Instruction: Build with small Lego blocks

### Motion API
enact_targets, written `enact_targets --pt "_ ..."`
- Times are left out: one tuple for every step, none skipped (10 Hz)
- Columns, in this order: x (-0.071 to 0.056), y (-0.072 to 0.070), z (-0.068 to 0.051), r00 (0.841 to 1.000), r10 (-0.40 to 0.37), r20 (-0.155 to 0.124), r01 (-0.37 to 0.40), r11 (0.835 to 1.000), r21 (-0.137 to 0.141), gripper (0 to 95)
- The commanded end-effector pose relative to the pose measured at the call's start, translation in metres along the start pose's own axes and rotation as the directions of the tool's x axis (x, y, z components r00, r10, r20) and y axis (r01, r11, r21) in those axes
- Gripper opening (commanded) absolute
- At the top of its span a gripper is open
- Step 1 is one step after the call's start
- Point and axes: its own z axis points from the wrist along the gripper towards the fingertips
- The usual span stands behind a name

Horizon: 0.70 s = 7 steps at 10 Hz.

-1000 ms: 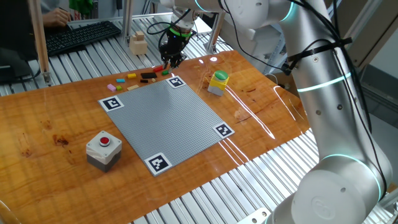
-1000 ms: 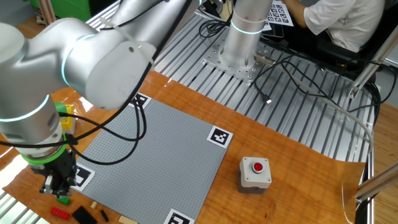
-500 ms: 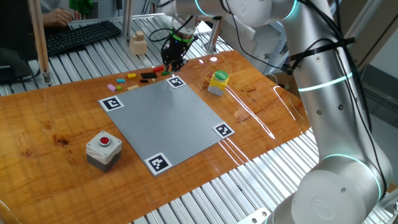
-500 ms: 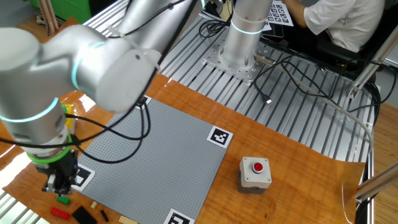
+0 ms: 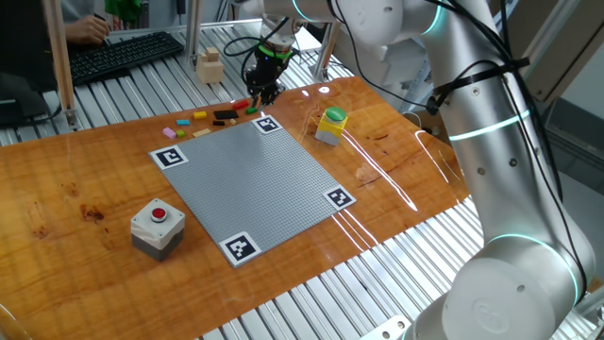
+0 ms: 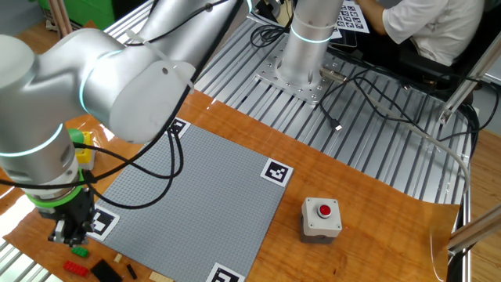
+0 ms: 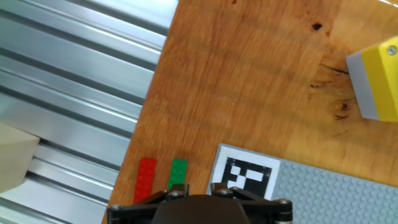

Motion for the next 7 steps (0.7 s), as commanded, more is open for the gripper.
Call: enact_targets --pt "-0.0002 0.001 0.0008 1.0 -0.009 -0.007 0.009 1.0 0.005 0.0" --pt "-0.0002 0.001 0.0008 1.0 -0.005 -0.011 0.005 1.0 0.013 0.0" --pt "-0.0002 0.001 0.0008 1.0 0.007 -0.02 -0.007 0.999 0.035 0.0" --pt "-0.0002 0.001 0.0008 1.0 0.013 -0.022 -0.012 0.999 0.042 0.0" --pt "-0.0002 0.001 0.0008 1.0 0.022 -0.013 -0.021 0.998 0.055 19.0" --pt "-0.0002 0.001 0.0008 1.0 0.025 0.001 -0.025 0.998 0.061 19.0" --pt "-0.0002 0.001 0.0008 0.999 0.035 0.006 -0.035 0.997 0.064 19.0"
